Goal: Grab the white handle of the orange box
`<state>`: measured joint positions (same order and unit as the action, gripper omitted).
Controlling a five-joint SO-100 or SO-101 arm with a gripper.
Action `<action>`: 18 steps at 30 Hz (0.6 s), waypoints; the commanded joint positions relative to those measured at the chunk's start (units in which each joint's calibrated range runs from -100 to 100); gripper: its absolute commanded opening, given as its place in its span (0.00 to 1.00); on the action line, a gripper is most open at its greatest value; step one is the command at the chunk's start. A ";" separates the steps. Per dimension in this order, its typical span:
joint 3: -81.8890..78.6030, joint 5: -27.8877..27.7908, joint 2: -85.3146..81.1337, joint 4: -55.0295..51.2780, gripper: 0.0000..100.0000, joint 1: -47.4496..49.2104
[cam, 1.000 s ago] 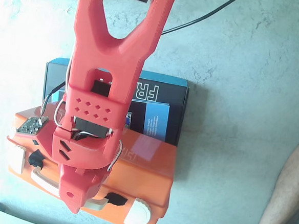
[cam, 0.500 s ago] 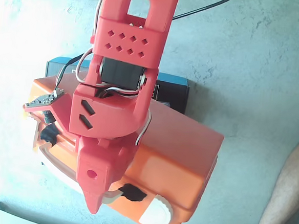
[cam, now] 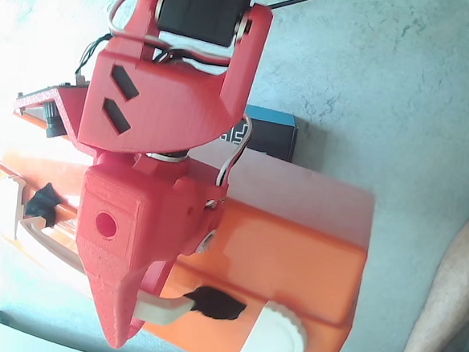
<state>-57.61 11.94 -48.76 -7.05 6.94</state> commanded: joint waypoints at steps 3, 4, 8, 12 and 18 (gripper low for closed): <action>-30.61 1.40 -9.15 -2.01 0.01 -0.24; -32.38 1.40 -10.92 -2.09 0.01 -0.32; -39.12 1.46 -17.59 -2.35 0.01 -0.70; -41.24 1.04 -24.42 -10.89 0.01 -1.09; -41.60 1.30 -36.73 -18.08 0.01 -1.17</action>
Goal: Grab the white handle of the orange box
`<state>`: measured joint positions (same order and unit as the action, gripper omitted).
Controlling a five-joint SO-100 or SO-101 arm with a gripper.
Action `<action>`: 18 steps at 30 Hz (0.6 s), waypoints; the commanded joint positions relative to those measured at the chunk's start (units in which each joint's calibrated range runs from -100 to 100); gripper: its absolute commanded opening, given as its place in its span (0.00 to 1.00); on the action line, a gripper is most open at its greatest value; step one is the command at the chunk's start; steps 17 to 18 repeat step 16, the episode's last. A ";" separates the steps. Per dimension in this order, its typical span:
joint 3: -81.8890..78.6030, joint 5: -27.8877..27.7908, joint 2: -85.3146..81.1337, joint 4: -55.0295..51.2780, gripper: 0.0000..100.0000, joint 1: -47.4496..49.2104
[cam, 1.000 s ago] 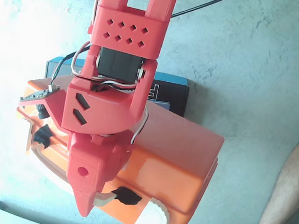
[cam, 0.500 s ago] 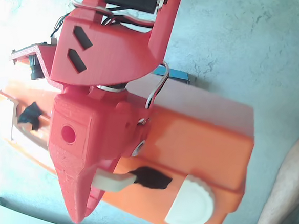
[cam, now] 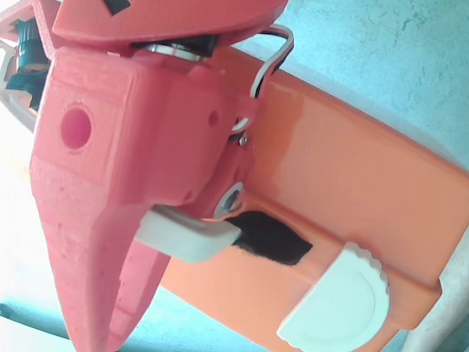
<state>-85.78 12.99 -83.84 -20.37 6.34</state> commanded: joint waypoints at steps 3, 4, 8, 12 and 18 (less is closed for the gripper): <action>-13.42 0.25 -1.40 -4.75 0.01 -0.88; -13.42 0.25 -1.32 -4.84 0.01 -1.11; -13.42 0.25 -1.32 -5.01 0.01 -1.34; -13.42 0.25 -1.32 -4.84 0.01 -1.34; -13.42 0.10 -1.32 -4.84 0.01 -1.73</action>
